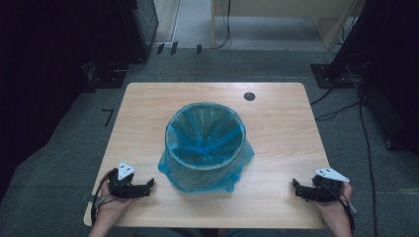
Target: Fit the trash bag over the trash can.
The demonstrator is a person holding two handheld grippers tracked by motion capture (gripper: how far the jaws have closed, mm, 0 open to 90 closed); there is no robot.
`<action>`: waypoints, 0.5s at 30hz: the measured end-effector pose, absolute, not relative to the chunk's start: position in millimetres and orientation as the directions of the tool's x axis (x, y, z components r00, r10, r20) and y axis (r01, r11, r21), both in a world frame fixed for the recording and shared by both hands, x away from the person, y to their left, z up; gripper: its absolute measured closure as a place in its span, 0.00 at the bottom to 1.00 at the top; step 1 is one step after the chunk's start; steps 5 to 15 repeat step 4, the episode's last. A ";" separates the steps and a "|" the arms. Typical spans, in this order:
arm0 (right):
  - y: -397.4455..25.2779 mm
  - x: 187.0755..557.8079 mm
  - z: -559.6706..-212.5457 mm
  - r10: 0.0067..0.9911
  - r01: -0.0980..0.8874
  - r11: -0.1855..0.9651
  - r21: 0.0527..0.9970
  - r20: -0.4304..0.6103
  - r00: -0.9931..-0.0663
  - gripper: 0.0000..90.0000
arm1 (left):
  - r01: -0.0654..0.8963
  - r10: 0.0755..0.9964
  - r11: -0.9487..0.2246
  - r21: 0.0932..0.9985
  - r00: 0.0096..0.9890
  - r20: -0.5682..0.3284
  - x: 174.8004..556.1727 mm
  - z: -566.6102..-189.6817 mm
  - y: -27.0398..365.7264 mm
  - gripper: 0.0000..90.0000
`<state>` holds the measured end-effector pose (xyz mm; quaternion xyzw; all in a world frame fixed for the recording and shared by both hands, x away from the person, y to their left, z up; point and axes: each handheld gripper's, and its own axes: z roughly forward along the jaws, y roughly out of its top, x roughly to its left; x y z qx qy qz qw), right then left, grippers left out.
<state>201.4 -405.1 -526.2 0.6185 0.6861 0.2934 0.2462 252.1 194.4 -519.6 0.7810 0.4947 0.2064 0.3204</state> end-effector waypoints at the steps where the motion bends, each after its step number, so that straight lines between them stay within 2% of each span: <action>1: -405.1 201.4 -526.1 0.993 0.704 0.062 0.707 0.025 -0.113 0.00 | 0.641 0.905 -0.305 0.705 0.425 0.005 252.1 -519.6 194.3 0.00; 15: -405.1 201.4 -526.1 0.993 0.704 0.063 0.707 0.025 -0.114 0.00 | 0.641 0.905 -0.305 0.704 0.426 0.004 252.2 -519.6 194.3 0.00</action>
